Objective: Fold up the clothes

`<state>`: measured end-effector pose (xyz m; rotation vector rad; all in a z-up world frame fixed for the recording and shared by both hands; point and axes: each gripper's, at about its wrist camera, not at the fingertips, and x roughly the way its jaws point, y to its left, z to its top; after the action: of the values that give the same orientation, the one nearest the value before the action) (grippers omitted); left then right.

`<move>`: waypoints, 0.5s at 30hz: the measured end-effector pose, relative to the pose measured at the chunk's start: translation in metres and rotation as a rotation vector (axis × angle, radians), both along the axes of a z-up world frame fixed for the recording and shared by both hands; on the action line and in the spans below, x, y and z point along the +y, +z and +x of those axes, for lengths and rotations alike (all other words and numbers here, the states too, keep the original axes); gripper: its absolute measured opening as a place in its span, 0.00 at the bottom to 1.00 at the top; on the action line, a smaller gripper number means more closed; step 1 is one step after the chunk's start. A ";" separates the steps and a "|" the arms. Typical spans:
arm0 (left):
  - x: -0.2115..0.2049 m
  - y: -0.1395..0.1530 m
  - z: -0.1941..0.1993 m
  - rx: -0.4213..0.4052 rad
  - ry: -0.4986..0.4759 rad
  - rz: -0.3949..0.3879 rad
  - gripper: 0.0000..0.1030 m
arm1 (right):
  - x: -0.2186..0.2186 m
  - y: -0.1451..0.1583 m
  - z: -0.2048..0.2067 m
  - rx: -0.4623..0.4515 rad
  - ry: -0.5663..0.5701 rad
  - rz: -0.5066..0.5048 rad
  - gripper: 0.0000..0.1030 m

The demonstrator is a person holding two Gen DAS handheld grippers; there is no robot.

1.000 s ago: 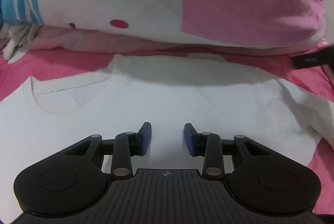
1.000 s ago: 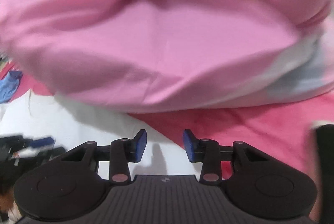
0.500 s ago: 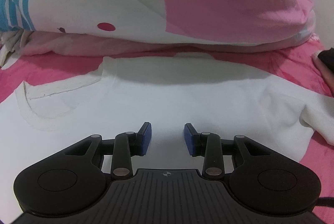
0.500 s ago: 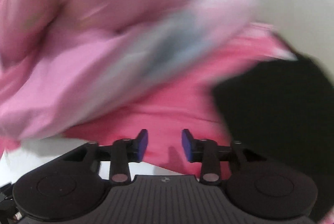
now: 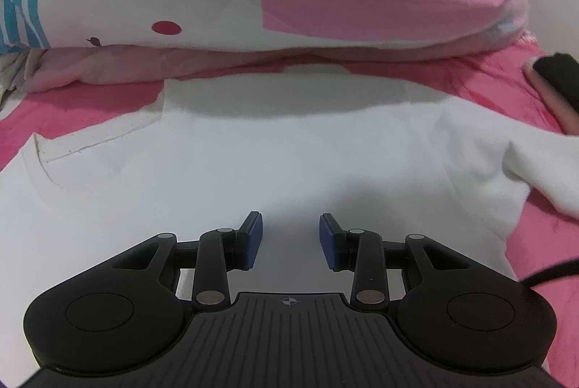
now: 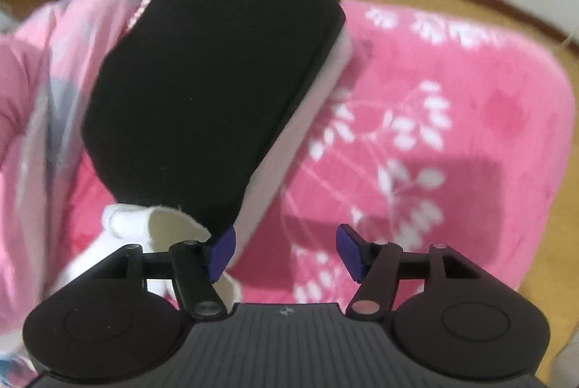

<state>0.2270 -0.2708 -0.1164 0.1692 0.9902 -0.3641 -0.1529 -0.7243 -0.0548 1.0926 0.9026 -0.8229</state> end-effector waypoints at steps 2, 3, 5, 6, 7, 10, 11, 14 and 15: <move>0.000 0.000 -0.003 0.002 -0.007 0.004 0.34 | 0.006 0.004 0.002 -0.055 0.009 -0.023 0.64; 0.001 0.000 -0.005 0.003 -0.010 0.005 0.34 | 0.009 0.007 0.001 -0.074 0.019 -0.034 0.66; 0.003 0.001 -0.008 0.004 -0.014 0.004 0.34 | 0.010 0.010 0.004 -0.107 0.034 -0.040 0.67; 0.004 0.002 -0.009 0.004 -0.014 0.003 0.34 | 0.011 0.012 0.005 -0.123 0.042 -0.043 0.67; 0.006 0.002 -0.010 0.004 -0.014 0.003 0.34 | 0.013 0.014 0.007 -0.134 0.050 -0.045 0.67; 0.015 0.006 -0.014 0.003 -0.005 0.003 0.34 | 0.024 0.023 0.011 -0.157 0.055 -0.062 0.67; 0.019 0.008 -0.016 0.003 -0.002 0.002 0.34 | 0.028 0.024 0.010 -0.165 0.055 -0.069 0.67; 0.030 0.014 -0.019 0.003 0.001 0.006 0.34 | 0.037 0.028 0.006 -0.191 0.037 -0.091 0.67; 0.033 0.016 -0.020 0.005 0.000 0.009 0.34 | 0.039 0.030 0.006 -0.198 0.030 -0.095 0.67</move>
<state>0.2069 -0.2374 -0.1006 0.1762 0.9968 -0.3608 -0.1468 -0.6856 -0.0249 1.0548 0.7060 -0.7118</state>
